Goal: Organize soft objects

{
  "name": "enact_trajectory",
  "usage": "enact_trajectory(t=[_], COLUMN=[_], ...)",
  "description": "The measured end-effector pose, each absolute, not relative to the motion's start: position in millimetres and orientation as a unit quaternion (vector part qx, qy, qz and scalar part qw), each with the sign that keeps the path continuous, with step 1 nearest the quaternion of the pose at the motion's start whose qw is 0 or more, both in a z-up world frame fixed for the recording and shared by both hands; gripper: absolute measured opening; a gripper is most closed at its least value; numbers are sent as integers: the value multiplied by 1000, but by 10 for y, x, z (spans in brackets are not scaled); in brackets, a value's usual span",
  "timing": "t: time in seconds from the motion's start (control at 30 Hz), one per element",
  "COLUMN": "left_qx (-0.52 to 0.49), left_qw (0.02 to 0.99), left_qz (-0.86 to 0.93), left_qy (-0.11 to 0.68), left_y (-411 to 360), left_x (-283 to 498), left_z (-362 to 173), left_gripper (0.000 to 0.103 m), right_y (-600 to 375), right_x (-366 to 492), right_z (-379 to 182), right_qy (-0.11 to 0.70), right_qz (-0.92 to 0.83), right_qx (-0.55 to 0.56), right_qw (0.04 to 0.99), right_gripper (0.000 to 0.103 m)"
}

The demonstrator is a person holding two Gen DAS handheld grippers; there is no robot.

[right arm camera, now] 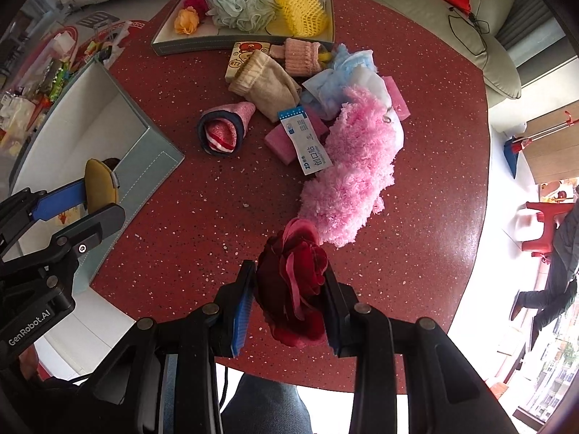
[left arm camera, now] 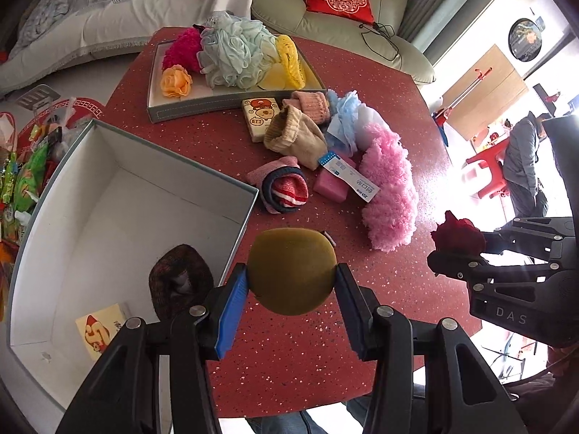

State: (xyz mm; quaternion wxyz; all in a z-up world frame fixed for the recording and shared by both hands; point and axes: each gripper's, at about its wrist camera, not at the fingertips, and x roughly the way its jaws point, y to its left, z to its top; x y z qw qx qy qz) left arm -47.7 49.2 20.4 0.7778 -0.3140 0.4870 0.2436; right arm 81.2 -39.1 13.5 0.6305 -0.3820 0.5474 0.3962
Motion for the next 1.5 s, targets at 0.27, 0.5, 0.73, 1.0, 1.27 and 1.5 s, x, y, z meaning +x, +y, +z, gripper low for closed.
enact_trajectory(t=[0.27,0.5,0.73,1.0,1.27,1.5], left_qx=[-319,-328,-350,-372,-393,-409], left_qw=[778,776,767,752,725,686], left_qz=[249,261,282,318,366,418], left_qy=[481,471,458,441,431,434], left_y=[543,601,710,821,908,1009], left_x=[-546,-671,-861,-1150,-1559,-1943], left_z=[205,214,200,189,158,82], left_gripper=[50,50,50,50,50,50], right_y=[-374,-343,-251,-81,131,414], right_x=[786,760,689,558,357,46], right_z=[178,213,272,332,322,259], right_qy=[542,541,531,517,508,502], right_qz=[400,401,412,430,457,493], right_qx=[-384,-385,-390,-400,-410,-422], right_qw=[631,631,629,623,605,571], right_gripper=[38,38,38,38,38,38])
